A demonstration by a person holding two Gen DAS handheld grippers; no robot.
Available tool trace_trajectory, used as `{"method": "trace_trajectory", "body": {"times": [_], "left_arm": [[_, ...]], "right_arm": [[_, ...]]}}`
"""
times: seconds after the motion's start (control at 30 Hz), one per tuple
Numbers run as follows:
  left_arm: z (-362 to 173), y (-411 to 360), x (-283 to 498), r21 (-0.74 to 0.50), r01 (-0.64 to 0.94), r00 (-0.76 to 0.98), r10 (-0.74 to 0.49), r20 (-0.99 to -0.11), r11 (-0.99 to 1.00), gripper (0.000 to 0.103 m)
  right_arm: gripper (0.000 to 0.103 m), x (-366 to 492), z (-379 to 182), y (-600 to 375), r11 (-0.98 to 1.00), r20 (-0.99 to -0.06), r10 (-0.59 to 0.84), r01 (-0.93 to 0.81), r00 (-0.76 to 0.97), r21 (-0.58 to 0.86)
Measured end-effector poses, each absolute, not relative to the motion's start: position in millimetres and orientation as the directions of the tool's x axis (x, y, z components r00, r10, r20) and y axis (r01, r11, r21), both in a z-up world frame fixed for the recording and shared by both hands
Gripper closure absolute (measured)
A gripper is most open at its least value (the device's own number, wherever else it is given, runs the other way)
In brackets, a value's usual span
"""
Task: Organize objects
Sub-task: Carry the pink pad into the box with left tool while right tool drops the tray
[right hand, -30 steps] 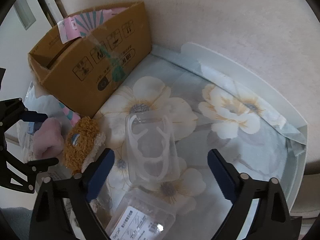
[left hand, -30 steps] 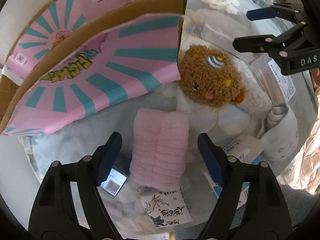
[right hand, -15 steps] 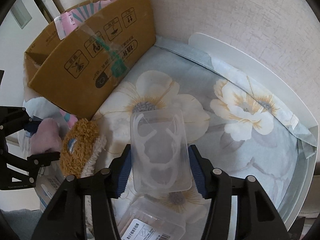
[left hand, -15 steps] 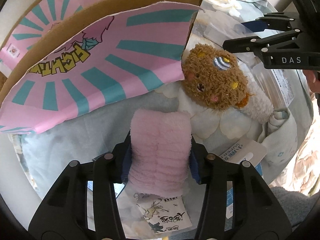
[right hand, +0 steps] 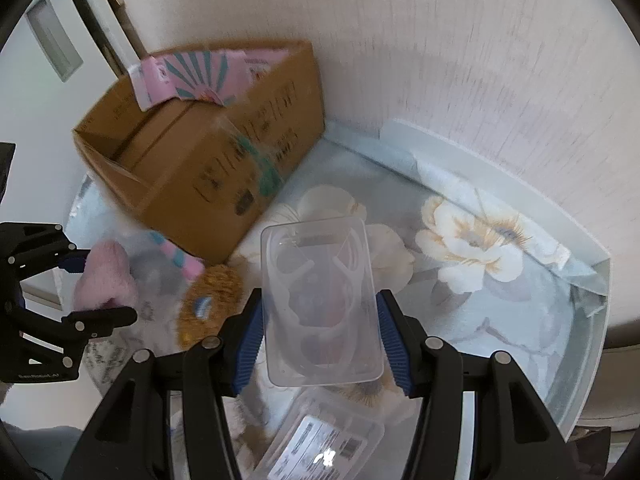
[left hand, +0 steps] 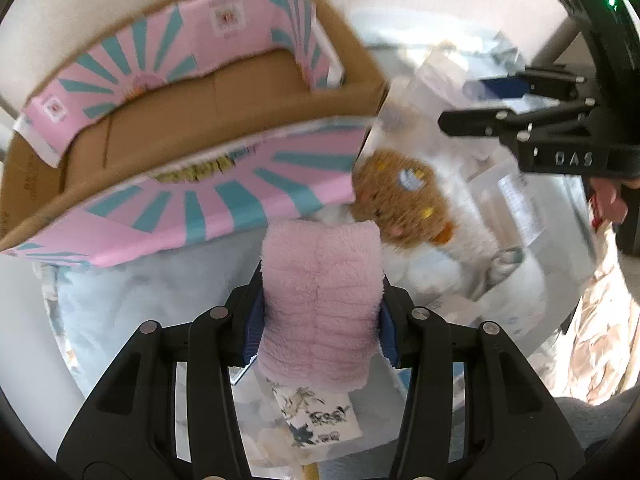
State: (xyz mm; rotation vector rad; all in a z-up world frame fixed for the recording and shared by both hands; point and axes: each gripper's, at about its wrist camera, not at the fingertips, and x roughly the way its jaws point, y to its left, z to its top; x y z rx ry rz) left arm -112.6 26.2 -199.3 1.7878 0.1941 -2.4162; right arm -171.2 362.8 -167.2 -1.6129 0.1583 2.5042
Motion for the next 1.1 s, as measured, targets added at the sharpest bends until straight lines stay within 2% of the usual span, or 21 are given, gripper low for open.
{"method": "trace_trajectory", "body": {"times": [0.03,0.37,0.63,0.7,0.9,0.93,1.1], "left_arm": [[-176.8,16.2,-111.7,-0.020,0.164,-0.302,-0.031,-0.953,-0.986,0.060],[-105.8,41.4,-98.7,-0.009,0.148,-0.478,-0.063,-0.876,-0.989,0.060],[-46.0,18.1,-93.5,0.007,0.153,-0.555,-0.092,-0.827,-0.988,0.060],[-34.4,10.9,-90.8,0.080,0.380,-0.530,-0.287,-0.798,-0.922,0.060],[-2.4,-20.7,-88.2,0.085,0.380,-0.556,-0.301,-0.775,-0.921,0.060],[1.4,-26.6,-87.7,0.137,0.550,-0.481,-0.446,-0.755,-0.824,0.060],[14.6,-69.0,-80.5,0.147,0.576,-0.462,-0.468,-0.754,-0.804,0.060]], "right_arm": [[0.052,-168.2,-161.9,360.5,-0.982,-0.908,0.079,-0.190,-0.413,0.001],[0.052,-163.0,-90.1,313.8,-0.981,-0.854,0.109,-0.194,-0.509,-0.010],[0.052,-165.1,-32.6,285.0,-0.982,-0.809,0.133,-0.184,-0.573,-0.032],[0.052,-165.6,-19.2,279.1,-0.982,-0.800,0.144,-0.187,-0.582,-0.040],[0.052,-192.9,-1.5,266.8,-0.978,-0.786,0.165,-0.202,-0.595,-0.053],[0.052,-198.5,0.6,264.8,-0.977,-0.784,0.170,-0.203,-0.597,-0.057],[0.052,-232.0,5.5,258.4,-0.978,-0.782,0.163,-0.202,-0.602,-0.049]]}}
